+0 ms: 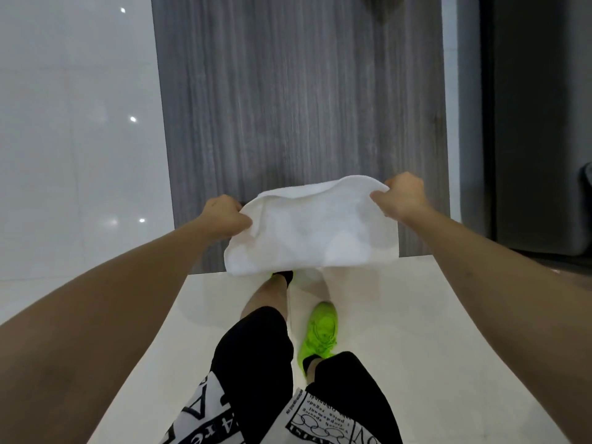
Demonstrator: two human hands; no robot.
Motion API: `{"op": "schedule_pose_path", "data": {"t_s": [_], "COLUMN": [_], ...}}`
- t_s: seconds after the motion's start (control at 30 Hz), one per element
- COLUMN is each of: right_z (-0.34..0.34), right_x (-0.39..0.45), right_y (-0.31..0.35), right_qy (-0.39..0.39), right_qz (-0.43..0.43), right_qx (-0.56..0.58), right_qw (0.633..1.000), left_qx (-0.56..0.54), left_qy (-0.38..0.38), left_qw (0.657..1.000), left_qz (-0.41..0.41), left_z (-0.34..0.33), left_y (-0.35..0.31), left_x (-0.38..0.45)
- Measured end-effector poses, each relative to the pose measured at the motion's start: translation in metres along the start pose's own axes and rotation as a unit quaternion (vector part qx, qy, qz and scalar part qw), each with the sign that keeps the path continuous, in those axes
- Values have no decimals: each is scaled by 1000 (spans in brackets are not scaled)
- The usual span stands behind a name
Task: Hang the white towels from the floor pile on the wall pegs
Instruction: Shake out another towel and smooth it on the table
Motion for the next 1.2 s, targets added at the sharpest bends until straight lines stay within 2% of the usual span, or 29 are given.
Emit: {"op": "schedule_pose_path", "data": {"t_s": [0.2, 0.4, 0.6, 0.77, 0.83, 0.9, 1.0, 1.2], "right_z": [17, 73, 172, 247, 268, 285, 304, 336], "right_x": [-25, -65, -130, -186, -214, -242, -280, -328], "right_y": [-6, 14, 73, 116, 131, 143, 160, 177], "right_qy": [-7, 18, 5, 2, -9, -30, -83, -181], "right_qz": [13, 9, 114, 187, 224, 261, 321, 385], "right_qx": [29, 74, 41, 83, 55, -27, -130, -135], "right_qw": [999, 997, 993, 979, 973, 964, 934, 895], "left_qx": [17, 66, 77, 85, 98, 119, 129, 145], "left_qy": [-39, -92, -207, -313, -343, -367, -401, -470], "left_qw": [999, 993, 973, 943, 931, 918, 902, 866], "left_qz": [17, -21, -61, -78, -84, -92, -95, -91], "left_z": [5, 77, 174, 239, 258, 274, 288, 302], "left_y": [6, 2, -18, -27, -25, -24, -22, -16], "left_x": [-26, -95, -200, -285, -316, -344, -378, -429]}}
Point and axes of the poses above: each hand's wrist, its own x-axis towards the middle knuckle, its own z-axis out of the back of the hand, y = z × x, the point moved 2 cm from there along x, towards the middle knuckle, and after that the axes turned 13 degrees about x, right-handed, at the moved point
